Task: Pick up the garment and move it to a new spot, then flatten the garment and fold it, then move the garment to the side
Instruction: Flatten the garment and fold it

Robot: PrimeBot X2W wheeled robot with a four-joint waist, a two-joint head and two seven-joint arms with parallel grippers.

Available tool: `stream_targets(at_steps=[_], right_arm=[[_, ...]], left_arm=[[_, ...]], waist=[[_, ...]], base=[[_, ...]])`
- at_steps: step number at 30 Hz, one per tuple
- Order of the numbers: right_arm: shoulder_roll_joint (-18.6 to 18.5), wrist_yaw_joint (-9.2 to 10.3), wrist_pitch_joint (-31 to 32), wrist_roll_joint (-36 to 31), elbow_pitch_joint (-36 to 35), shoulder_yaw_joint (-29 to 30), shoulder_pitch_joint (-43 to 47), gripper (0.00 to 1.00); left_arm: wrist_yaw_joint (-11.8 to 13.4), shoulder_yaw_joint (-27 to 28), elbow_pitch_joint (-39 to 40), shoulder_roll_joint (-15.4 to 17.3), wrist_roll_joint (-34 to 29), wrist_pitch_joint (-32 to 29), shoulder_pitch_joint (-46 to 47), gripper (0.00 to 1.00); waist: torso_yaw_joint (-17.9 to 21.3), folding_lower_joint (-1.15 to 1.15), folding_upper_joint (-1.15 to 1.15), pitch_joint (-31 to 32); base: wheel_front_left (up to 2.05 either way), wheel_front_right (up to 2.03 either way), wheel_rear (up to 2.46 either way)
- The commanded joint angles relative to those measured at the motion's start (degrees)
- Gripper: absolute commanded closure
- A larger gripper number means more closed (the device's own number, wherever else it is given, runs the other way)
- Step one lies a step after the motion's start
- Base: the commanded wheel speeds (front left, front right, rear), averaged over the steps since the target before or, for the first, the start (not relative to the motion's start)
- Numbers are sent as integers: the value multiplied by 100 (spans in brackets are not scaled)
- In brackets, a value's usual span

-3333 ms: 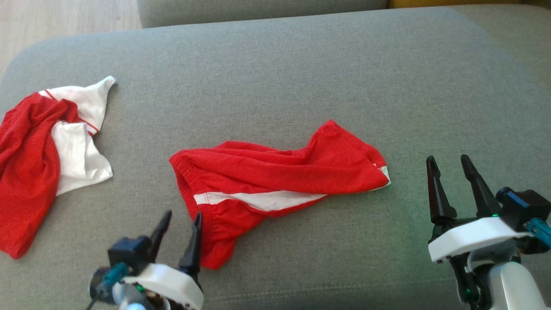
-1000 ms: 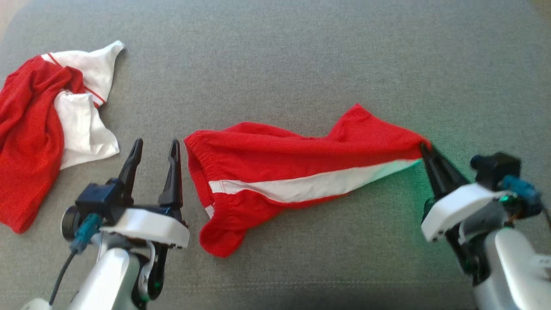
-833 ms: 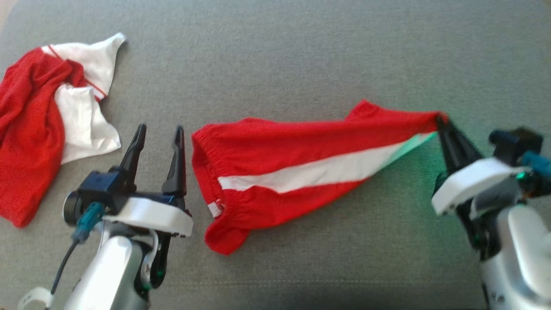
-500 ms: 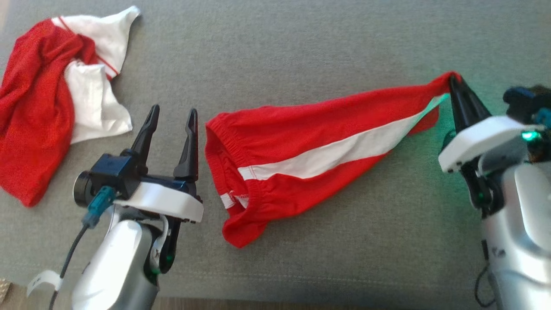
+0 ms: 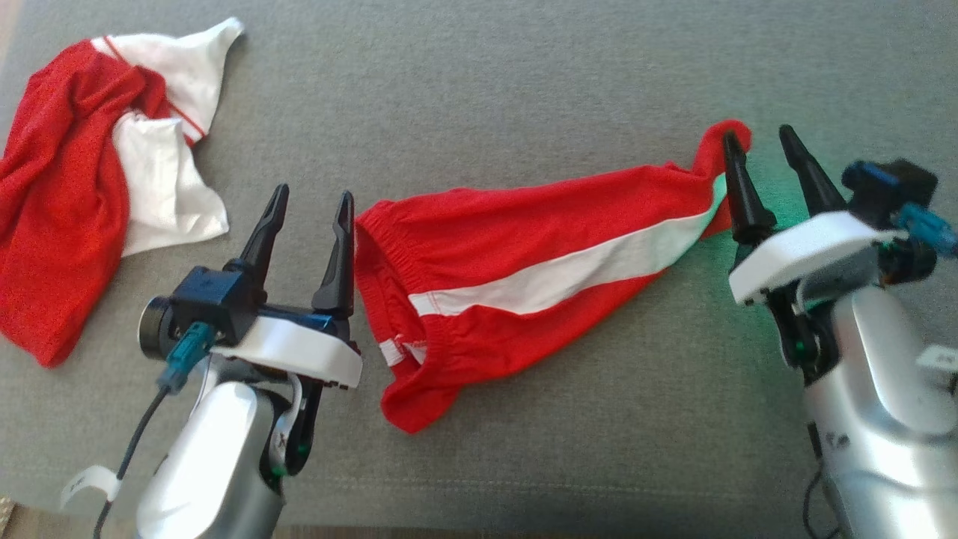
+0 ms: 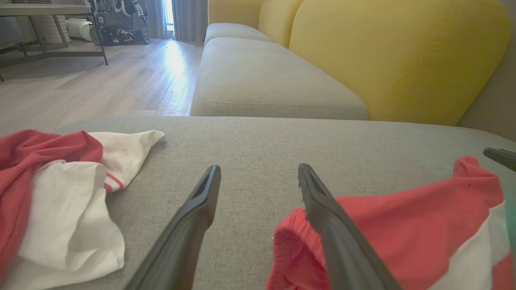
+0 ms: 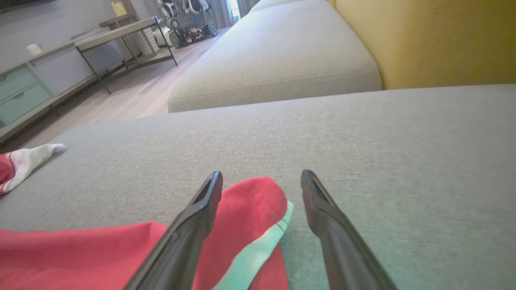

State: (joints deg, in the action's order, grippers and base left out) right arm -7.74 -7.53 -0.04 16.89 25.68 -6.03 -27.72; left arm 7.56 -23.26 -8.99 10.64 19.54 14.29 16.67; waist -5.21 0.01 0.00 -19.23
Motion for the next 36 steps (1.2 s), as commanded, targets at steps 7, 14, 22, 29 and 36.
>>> stream_targets(at_steps=[7,14,22,29,36], right_arm=[[60,4,-253,-228,-1219,251,1054,0],[161,4,-190,-552,-2198,420,1747,0],[301,4,6,-691,-2600,366,2350,0],[358,4,90,-718,-2684,350,2521,0],[388,4,134,-743,-2759,371,2547,0]], left_arm=[[72,339,201,214,-137,71,-204,0],[203,365,311,332,-237,71,-574,0],[302,247,429,381,-226,-55,-1054,0],[338,182,488,390,-195,-143,-1214,0],[356,135,541,409,-185,-200,-1224,0]], waist=[[360,-1,0,318],[579,-1,0,606],[638,-1,0,929],[640,-1,0,1053],[621,-1,0,1075]], base=[[0,0,0],[0,0,0],[0,0,0],[0,0,0],[0,0,0]])
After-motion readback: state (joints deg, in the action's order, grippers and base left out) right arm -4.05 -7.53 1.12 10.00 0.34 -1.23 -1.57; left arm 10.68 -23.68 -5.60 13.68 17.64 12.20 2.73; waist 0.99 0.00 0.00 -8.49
